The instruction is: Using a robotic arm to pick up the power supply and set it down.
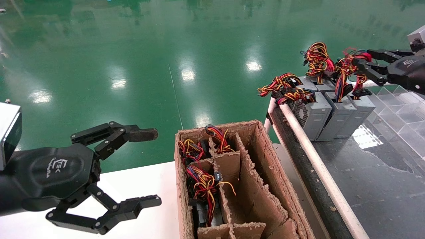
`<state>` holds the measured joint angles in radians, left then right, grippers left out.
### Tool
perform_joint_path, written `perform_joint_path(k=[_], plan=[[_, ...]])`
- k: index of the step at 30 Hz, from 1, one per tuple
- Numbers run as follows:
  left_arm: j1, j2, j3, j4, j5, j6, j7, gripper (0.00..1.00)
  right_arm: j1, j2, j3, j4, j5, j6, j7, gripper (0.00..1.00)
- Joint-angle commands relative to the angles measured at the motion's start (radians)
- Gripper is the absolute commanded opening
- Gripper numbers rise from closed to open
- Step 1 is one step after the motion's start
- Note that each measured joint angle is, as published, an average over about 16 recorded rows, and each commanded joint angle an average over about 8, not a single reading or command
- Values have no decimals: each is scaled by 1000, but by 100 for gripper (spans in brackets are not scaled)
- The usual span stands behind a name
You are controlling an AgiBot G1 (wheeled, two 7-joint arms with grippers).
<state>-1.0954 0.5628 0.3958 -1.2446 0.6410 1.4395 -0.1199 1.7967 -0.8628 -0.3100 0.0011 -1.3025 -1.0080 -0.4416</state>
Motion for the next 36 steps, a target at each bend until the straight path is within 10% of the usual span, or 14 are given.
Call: perform_joint_path(k=[1,18,36], plan=[[0,0,0,0,0,0,0,100,2,-1,-2,-6,-2,1,9,100],[0,0,0,0,0,0,0,100,14,17,-1,3,5,-73,85,100],[0,0,0,0,0,0,0,100,-195,84,9,366,167,-194,243,100]])
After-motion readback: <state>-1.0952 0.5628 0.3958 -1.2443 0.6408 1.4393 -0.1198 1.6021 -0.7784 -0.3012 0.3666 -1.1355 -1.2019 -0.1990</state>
